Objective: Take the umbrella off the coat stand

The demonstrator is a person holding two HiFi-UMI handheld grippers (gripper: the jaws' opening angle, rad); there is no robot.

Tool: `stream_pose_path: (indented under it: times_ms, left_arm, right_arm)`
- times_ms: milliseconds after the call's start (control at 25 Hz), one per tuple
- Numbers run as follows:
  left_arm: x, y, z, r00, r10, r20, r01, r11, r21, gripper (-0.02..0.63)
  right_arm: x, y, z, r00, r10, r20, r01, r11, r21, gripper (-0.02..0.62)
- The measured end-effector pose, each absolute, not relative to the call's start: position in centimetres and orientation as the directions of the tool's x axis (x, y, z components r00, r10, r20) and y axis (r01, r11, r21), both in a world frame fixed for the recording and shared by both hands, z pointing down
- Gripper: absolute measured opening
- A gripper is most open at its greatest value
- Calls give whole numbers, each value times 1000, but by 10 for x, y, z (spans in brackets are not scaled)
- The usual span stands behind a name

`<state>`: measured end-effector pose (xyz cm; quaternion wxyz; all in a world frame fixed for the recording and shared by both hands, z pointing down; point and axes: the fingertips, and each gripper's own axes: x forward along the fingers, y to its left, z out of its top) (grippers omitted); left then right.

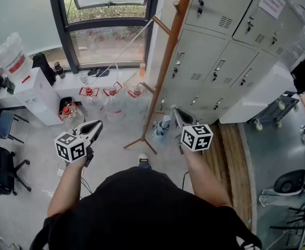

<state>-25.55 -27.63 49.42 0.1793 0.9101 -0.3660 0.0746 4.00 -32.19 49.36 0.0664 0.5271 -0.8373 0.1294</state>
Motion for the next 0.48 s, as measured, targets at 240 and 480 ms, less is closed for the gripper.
stream_pose_path:
  times_ms: [240,480]
  left_arm:
    - [-257,-276,496,721,-638,270,-693,-668,271,25]
    - [-258,-275,496,724,-635,268,-689,-672,271,25]
  right_arm:
    - [39,-321,493,-432,-867,250,-902,412,-132,14]
    - [35,-320,494,-434,-865,253,-901,416,-121,14]
